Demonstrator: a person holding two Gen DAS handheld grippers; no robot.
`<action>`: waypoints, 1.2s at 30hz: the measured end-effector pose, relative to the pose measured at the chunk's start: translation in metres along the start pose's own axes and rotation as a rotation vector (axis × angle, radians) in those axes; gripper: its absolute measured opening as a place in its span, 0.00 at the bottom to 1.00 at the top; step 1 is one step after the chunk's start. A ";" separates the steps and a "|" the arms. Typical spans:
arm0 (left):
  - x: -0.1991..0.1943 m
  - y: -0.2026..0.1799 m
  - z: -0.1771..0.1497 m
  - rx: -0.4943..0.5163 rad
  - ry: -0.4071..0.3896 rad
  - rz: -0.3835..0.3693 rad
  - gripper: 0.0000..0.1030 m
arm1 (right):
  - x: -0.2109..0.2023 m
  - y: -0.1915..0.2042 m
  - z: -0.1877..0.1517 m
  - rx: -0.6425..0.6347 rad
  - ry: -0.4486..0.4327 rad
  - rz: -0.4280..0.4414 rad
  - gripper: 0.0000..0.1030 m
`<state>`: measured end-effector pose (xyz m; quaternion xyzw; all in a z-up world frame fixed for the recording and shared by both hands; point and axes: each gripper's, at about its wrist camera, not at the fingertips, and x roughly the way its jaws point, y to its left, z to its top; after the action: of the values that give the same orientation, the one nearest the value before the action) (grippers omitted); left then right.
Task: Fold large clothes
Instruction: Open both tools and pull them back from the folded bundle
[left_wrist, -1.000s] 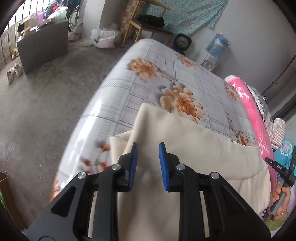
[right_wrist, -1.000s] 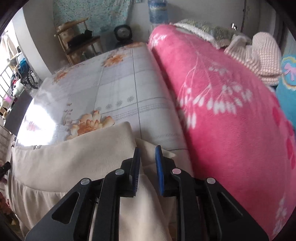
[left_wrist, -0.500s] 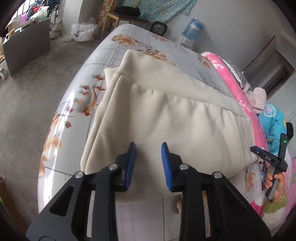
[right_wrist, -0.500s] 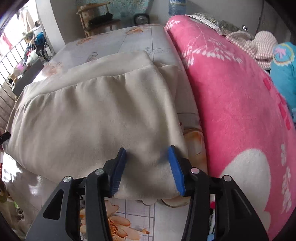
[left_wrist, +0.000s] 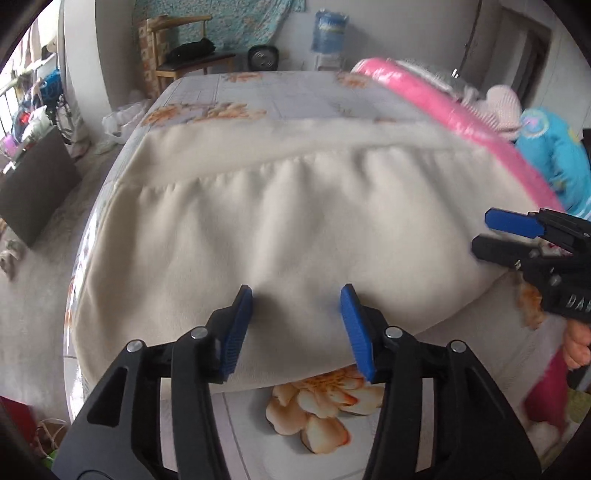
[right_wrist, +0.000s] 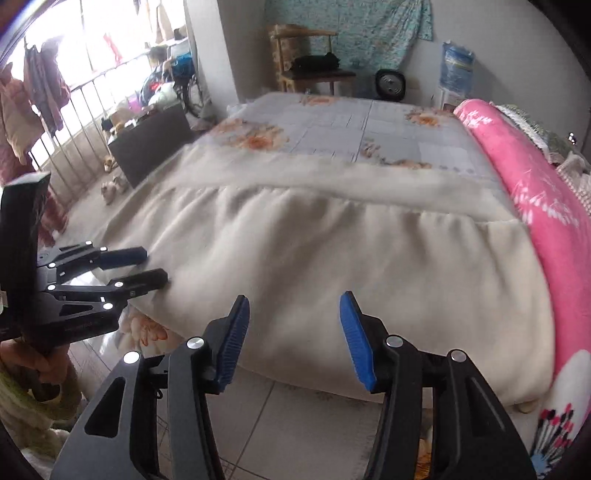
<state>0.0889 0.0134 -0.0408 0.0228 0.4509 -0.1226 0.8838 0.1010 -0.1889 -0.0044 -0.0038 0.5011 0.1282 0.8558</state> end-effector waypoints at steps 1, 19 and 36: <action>-0.003 -0.001 -0.003 0.000 -0.009 0.004 0.48 | 0.014 0.004 -0.005 -0.012 0.043 -0.038 0.50; -0.045 0.034 -0.027 -0.087 -0.078 0.075 0.63 | -0.031 -0.018 -0.029 0.101 -0.045 -0.175 0.56; -0.049 0.076 -0.031 -0.232 -0.059 0.050 0.67 | -0.044 -0.095 -0.046 0.353 -0.024 -0.224 0.58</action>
<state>0.0546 0.1013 -0.0249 -0.0721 0.4350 -0.0479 0.8963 0.0620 -0.2964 -0.0014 0.0923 0.5020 -0.0574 0.8580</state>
